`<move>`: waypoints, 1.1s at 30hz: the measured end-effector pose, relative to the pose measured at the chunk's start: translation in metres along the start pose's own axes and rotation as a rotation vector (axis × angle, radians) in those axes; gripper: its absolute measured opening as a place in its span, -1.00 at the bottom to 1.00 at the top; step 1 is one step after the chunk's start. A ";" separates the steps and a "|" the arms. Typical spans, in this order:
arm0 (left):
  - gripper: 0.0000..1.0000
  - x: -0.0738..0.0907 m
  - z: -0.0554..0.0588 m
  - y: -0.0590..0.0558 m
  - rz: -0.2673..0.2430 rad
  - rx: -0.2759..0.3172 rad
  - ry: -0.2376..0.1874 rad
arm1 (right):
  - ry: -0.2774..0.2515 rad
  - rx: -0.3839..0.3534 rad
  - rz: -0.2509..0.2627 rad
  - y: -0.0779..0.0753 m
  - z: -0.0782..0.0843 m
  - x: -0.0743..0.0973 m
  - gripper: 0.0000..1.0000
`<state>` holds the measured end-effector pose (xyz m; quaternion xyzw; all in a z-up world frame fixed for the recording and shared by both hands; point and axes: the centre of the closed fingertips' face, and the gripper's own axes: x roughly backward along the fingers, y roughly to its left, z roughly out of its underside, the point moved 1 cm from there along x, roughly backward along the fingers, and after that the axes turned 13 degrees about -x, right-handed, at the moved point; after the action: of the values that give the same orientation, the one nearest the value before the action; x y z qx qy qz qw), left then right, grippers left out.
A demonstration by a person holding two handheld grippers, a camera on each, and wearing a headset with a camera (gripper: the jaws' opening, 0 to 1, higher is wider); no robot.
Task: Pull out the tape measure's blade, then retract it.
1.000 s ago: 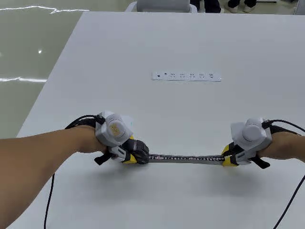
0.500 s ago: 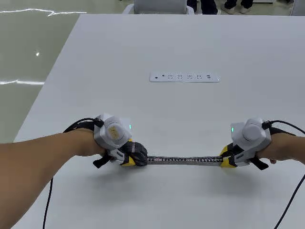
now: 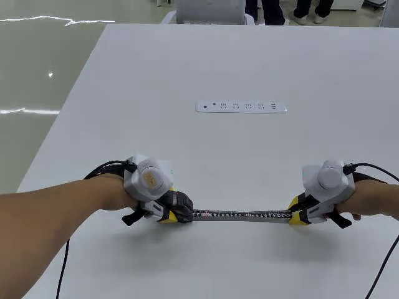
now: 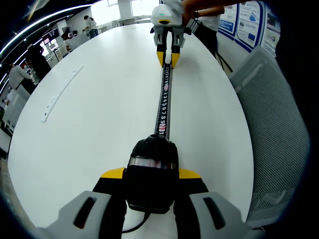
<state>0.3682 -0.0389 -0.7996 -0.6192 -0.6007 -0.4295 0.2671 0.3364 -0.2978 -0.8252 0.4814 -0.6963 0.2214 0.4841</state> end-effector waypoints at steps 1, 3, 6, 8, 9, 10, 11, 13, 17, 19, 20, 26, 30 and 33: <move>-0.36 0.000 0.000 0.000 -0.001 0.001 -0.001 | 0.003 0.005 -0.001 0.000 0.000 0.000 -0.72; -0.36 0.000 0.000 0.000 0.000 0.000 0.001 | 0.010 0.007 -0.001 0.000 0.000 0.000 -0.73; -0.36 0.000 0.000 0.000 0.004 -0.001 0.001 | 0.011 0.008 -0.003 0.000 0.000 0.000 -0.73; -0.36 -0.001 0.000 0.000 0.005 -0.002 0.001 | 0.008 0.004 -0.003 0.000 0.000 0.000 -0.73; -0.36 -0.001 0.000 0.000 0.004 -0.002 0.001 | 0.006 0.004 -0.003 0.000 0.000 0.000 -0.73; -0.36 -0.001 0.000 0.000 0.003 -0.001 0.000 | 0.004 0.005 -0.004 0.000 0.000 0.000 -0.73; -0.36 -0.001 0.000 0.000 0.003 0.000 -0.001 | 0.004 0.002 -0.005 0.000 0.000 0.000 -0.73; -0.36 -0.001 0.000 0.000 0.003 0.000 -0.002 | 0.003 0.004 -0.006 0.000 0.000 0.000 -0.72; -0.36 -0.001 0.000 -0.001 0.002 -0.002 -0.001 | -0.003 0.000 -0.007 0.000 0.000 0.000 -0.72; -0.36 -0.002 0.000 -0.001 0.002 -0.001 -0.002 | -0.009 0.001 -0.007 0.000 0.000 0.000 -0.71; -0.36 -0.002 0.000 -0.001 0.002 -0.001 -0.002 | -0.011 0.002 -0.007 0.000 0.000 0.000 -0.71; -0.35 -0.002 0.001 -0.001 0.004 0.002 -0.008 | -0.002 0.009 -0.003 0.002 0.000 0.000 -0.71; -0.35 -0.002 0.001 -0.001 0.001 0.002 -0.007 | -0.011 -0.042 -0.005 0.004 -0.003 -0.002 -0.66; -0.35 -0.002 0.001 -0.001 0.001 0.003 -0.007 | -0.004 -0.007 0.017 0.002 -0.004 -0.004 -0.58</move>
<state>0.3675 -0.0390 -0.8018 -0.6206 -0.6020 -0.4263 0.2658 0.3366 -0.2920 -0.8265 0.4742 -0.7022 0.2222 0.4825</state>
